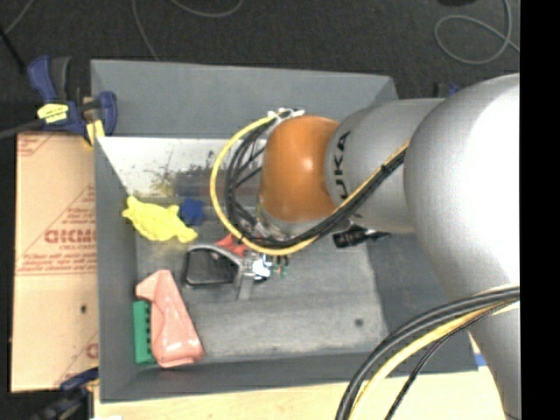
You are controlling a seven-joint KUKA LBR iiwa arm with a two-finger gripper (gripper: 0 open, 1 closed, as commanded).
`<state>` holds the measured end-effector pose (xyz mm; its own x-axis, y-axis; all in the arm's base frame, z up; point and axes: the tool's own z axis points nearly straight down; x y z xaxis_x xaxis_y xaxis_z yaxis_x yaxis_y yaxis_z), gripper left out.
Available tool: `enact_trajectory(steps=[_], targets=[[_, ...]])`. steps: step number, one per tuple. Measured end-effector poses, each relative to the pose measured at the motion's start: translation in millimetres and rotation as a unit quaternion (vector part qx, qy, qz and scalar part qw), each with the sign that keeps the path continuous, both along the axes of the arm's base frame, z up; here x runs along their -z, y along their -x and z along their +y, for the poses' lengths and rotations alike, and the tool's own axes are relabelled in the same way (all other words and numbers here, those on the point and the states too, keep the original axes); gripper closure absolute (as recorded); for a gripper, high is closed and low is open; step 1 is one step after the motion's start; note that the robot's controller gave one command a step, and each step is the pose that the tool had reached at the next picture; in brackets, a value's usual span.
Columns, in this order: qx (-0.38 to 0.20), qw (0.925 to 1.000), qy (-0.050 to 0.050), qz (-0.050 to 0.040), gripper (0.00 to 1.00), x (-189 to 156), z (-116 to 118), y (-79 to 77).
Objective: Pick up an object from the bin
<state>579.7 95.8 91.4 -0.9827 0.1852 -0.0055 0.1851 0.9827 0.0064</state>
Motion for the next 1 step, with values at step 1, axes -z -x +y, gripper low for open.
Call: enact_trajectory(steps=[1], targets=[[0.036, 0.9994, -0.002, 0.0007, 0.00, 4.9, 1.1, -7.4]])
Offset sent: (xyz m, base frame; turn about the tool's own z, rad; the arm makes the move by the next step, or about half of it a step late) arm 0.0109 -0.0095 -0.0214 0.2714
